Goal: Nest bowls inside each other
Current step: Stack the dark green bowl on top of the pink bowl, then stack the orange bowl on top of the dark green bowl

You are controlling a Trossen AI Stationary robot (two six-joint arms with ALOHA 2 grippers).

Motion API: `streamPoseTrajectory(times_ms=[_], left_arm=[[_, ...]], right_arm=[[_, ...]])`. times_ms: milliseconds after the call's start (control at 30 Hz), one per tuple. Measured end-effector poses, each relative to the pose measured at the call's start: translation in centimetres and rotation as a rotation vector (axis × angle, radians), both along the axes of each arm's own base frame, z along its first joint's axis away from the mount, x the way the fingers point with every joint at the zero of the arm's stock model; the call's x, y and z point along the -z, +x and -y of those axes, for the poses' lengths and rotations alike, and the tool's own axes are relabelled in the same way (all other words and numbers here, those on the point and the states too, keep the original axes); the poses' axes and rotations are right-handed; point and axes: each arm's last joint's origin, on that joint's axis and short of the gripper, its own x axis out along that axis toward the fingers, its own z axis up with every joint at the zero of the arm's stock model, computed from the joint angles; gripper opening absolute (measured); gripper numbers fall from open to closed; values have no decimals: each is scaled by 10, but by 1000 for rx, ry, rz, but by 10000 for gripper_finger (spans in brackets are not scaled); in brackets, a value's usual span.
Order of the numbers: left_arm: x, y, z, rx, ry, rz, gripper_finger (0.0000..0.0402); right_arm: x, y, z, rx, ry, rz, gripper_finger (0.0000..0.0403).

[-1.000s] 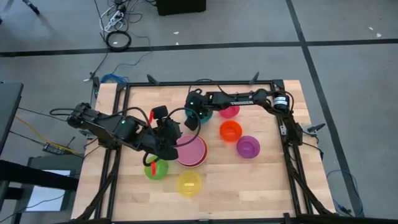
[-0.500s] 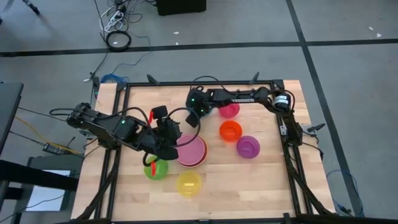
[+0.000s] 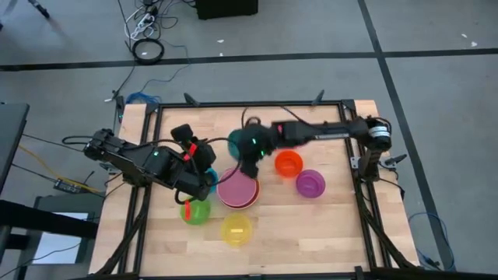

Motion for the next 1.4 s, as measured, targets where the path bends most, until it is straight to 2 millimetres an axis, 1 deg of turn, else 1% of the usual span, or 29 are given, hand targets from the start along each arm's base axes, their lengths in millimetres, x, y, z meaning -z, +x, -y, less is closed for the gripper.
streamPoseTrajectory(times_ms=[100,200,333,400,467,533,767,867,967,1133,1233,1300,1400], left_arm=[[-2,-2,-1,-18,18,23,172],[-2,-1,-3,-31,45,38,172],[-2,-1,-3,-42,43,54,172],[-2,-1,-3,-44,38,60,172],[-2,-1,-2,-41,31,60,172],[-2,-2,0,-38,22,62,172],[-2,-3,3,-28,-8,64,172],[-1,-3,4,-21,-27,56,172],[0,-3,5,-13,-64,39,172],[2,-4,9,7,-105,18,172],[10,-5,11,9,-96,-11,172],[18,-4,13,-2,-94,-21,172],[30,-5,15,-21,-90,-35,172]], right_arm=[[-3,0,-38,-73,10,29,1],[1,1,-65,-95,-6,32,0],[10,2,-89,-105,-46,17,0],[12,3,-96,-120,-52,32,4],[15,4,-100,-121,-52,25,17],[17,3,-102,-108,-39,5,40],[16,1,-104,-77,17,-7,144],[15,-7,-103,-61,8,-63,171],[14,-23,-96,20,-79,-177,180],[9,-53,-84,169,-212,-360,176],[9,-67,-79,244,-244,-465,174],[10,-72,-74,285,-233,-527,176],[18,-74,-67,310,-215,-566,181]])
